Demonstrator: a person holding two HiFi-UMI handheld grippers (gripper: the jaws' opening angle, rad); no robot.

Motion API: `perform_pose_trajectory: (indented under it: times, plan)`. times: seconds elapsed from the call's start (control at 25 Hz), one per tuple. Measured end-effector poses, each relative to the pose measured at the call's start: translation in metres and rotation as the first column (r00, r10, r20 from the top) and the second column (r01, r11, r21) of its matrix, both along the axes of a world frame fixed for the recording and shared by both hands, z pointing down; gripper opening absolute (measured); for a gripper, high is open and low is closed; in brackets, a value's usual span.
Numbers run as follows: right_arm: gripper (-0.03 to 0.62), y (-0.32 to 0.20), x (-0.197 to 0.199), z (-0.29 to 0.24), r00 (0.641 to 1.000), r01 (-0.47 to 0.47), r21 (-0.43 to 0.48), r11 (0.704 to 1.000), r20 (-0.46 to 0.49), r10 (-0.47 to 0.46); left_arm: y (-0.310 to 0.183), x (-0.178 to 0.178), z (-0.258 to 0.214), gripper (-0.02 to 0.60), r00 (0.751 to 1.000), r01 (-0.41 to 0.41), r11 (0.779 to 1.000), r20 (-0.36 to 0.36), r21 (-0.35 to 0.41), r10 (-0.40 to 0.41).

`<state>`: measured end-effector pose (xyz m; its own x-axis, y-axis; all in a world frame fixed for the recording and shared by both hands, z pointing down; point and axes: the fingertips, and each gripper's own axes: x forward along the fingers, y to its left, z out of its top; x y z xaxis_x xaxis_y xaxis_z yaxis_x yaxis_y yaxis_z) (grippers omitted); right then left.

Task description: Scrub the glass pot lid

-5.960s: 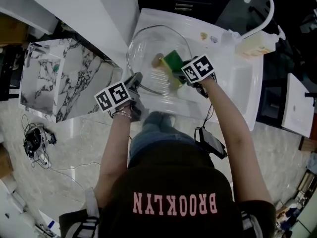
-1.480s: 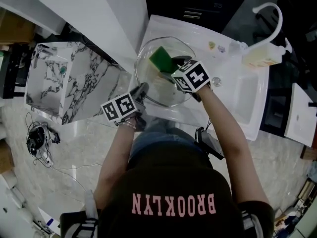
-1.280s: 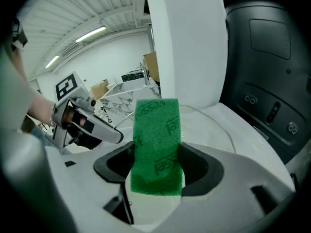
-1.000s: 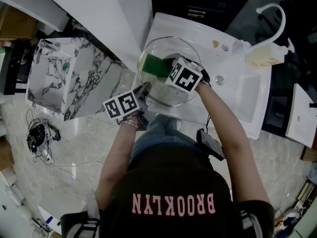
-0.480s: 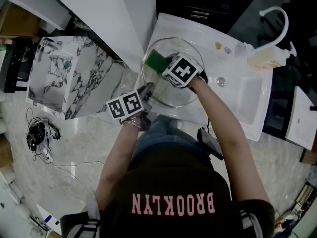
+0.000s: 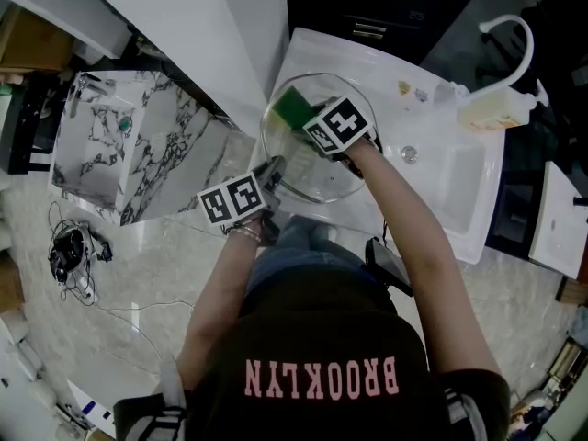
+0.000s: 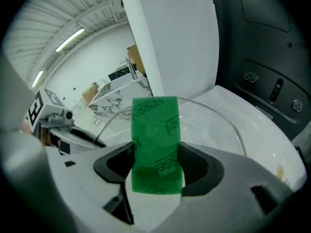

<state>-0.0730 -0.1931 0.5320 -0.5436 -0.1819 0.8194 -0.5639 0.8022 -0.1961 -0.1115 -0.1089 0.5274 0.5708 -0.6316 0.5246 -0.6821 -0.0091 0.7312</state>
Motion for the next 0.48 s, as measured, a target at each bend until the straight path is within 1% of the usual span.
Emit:
perform_pose_trajectory:
  times: [0.12,0.2,0.36,0.48]
  plan:
    - [0.278,-0.008,0.005,0.001,0.996,-0.078,-0.042,0.996,0.041,0.079,0.001,0.001,0.0,0.045,1.0,0.003,1.0,-0.001,0.001,-0.003]
    - [0.278,-0.014,0.009,0.002,0.988,-0.136,-0.073,0.988,0.064,0.141,0.001,0.002,0.0,0.046,1.0,0.006,1.0,0.001,0.004,-0.006]
    - [0.278,-0.025,0.017,0.003,0.957,-0.255,-0.134,0.958,0.105,0.269,0.0,0.002,0.0,0.046,1.0,0.01,1.0,0.0,0.006,-0.01]
    - [0.278,-0.028,0.019,0.003,0.94,-0.295,-0.165,0.941,0.126,0.317,0.0,0.0,-0.001,0.046,1.0,0.02,1.0,-0.002,0.01,-0.02]
